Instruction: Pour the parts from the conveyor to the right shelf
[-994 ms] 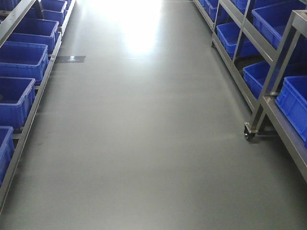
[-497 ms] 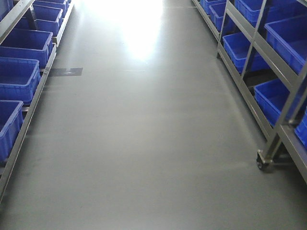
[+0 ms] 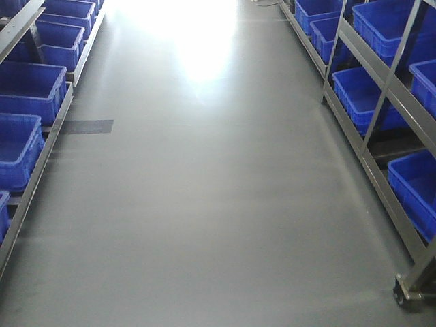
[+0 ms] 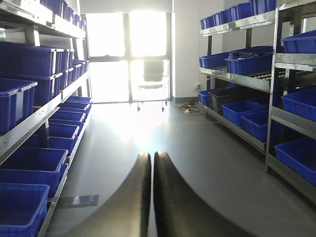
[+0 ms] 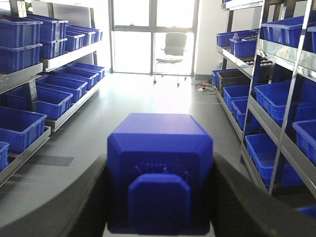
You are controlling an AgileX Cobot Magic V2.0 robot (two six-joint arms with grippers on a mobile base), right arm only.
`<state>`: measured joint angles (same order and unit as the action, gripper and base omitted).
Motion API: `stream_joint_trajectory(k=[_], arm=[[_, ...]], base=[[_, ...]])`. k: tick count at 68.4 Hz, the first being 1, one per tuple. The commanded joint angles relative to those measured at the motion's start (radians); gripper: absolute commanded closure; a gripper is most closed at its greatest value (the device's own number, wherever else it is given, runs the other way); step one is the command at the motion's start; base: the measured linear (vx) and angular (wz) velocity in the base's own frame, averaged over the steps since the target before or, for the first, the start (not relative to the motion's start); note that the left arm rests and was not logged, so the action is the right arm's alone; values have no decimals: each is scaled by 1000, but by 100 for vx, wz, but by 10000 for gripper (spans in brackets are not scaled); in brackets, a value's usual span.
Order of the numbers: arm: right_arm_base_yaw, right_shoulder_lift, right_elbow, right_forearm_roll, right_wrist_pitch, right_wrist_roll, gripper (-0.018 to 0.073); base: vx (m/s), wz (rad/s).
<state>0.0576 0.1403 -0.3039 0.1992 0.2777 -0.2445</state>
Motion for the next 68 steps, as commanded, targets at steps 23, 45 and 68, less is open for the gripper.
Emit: stream_joint_trajectory(k=[23,45,68], arm=[[-3,9,-28,-2,-80,-7,564],[-3,9,-28,-2,-80,-7,564],[-3,9,-28,-2,-80,-7,564]], base=[[57,-7],[56,-5],[56,4]])
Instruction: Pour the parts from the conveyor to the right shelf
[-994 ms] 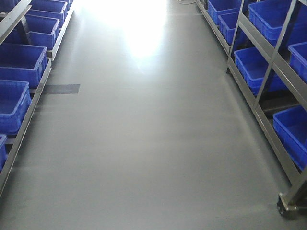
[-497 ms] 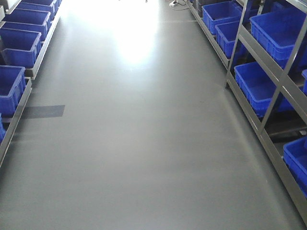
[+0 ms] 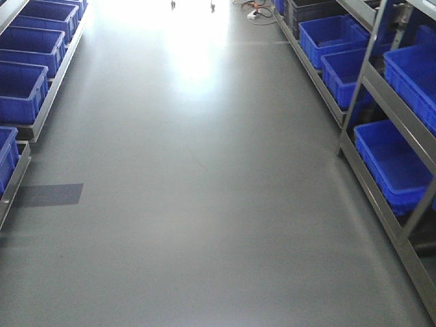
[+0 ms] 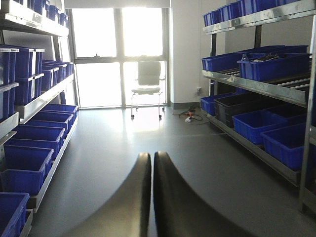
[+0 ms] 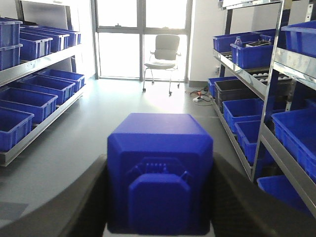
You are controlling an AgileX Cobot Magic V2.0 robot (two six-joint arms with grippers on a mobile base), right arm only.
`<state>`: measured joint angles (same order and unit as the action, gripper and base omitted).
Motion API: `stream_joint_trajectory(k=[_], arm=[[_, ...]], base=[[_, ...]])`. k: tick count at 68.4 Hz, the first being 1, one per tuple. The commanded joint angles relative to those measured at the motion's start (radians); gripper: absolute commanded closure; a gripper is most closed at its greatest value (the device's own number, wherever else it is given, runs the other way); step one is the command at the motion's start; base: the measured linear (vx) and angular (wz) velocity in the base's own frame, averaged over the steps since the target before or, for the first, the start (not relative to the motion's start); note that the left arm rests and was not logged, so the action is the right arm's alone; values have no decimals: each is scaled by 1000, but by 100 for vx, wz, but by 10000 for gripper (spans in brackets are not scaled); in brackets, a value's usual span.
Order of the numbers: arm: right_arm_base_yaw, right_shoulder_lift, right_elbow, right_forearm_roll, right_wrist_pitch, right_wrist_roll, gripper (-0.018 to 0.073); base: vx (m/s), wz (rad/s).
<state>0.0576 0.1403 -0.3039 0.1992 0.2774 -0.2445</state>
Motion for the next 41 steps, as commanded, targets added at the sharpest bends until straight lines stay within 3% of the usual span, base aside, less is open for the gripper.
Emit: stream_joint_trajectory(k=[1,41], arm=[[-3,9,-28,-2,-80,-7,564],[-3,9,-28,-2,-79,-7,564]], base=[[56,11],[51,7]])
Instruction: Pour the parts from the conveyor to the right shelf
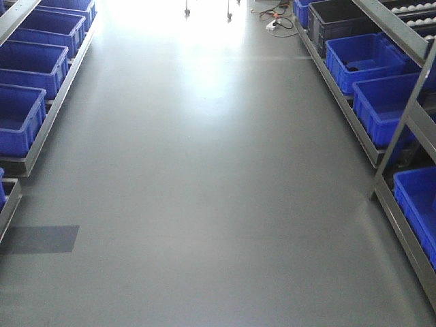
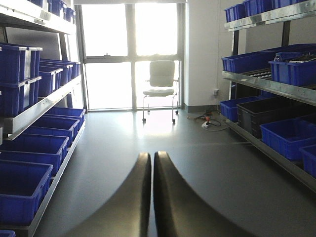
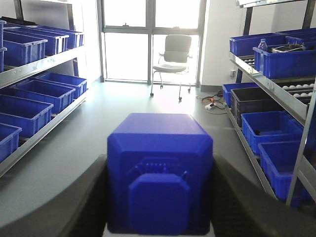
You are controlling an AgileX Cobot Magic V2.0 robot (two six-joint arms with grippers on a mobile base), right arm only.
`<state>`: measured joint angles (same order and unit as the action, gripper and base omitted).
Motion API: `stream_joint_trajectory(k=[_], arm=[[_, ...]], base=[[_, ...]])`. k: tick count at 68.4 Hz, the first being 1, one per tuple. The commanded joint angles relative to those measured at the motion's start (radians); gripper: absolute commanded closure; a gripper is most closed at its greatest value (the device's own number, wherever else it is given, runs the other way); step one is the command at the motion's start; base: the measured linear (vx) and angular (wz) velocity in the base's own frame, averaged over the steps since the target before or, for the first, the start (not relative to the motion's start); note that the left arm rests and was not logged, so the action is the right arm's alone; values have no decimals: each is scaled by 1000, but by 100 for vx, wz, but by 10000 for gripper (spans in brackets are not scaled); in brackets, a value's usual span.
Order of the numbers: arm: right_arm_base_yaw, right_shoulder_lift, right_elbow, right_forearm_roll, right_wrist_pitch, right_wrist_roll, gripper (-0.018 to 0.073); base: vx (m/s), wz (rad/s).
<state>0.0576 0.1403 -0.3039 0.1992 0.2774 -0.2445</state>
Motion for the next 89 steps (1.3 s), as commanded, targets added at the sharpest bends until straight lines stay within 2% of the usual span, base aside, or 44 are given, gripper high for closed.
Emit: stream_joint_trajectory(k=[1,37,89], arm=[[-3,9,-28,-2,-79,-7,564],[-3,9,-28,-2,-80,-7,564],[-3,9,-28,-2,-80,-7,564]], base=[[50,1],[46,18],[30,85]])
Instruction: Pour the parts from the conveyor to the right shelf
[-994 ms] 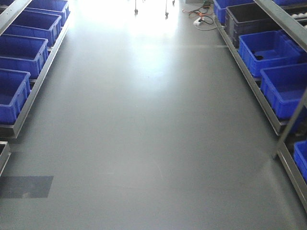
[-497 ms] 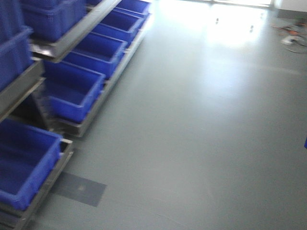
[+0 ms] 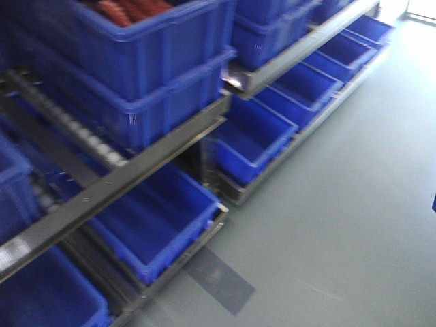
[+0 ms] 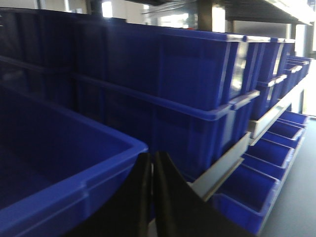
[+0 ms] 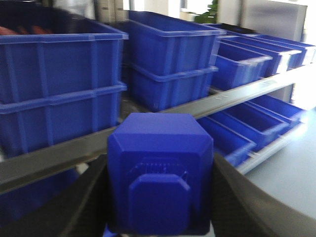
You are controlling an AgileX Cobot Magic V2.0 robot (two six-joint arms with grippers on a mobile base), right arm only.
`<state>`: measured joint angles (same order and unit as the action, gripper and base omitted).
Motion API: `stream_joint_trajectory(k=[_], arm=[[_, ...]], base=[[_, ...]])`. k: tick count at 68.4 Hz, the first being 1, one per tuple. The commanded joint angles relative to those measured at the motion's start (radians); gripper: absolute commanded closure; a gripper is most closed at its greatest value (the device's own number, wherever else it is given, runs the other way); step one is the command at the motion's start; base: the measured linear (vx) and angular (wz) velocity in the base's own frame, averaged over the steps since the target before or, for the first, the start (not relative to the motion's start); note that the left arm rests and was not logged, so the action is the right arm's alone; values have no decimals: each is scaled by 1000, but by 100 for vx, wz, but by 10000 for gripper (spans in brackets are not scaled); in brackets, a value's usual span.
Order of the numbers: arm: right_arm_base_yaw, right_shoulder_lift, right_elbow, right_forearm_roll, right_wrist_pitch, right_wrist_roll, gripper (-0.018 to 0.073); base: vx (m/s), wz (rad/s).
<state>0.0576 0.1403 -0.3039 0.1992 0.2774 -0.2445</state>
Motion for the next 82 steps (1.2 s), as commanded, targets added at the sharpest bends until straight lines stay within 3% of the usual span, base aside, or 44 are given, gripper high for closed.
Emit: stream_joint_trajectory(k=[1,49,82], arm=[[-3,9,-28,-2,-80,-7,564],[-3,9,-28,-2,-80,-7,564],[-3,9,-28,-2,-80,-7,564]], base=[[22,83],[18,74],[11,43]])
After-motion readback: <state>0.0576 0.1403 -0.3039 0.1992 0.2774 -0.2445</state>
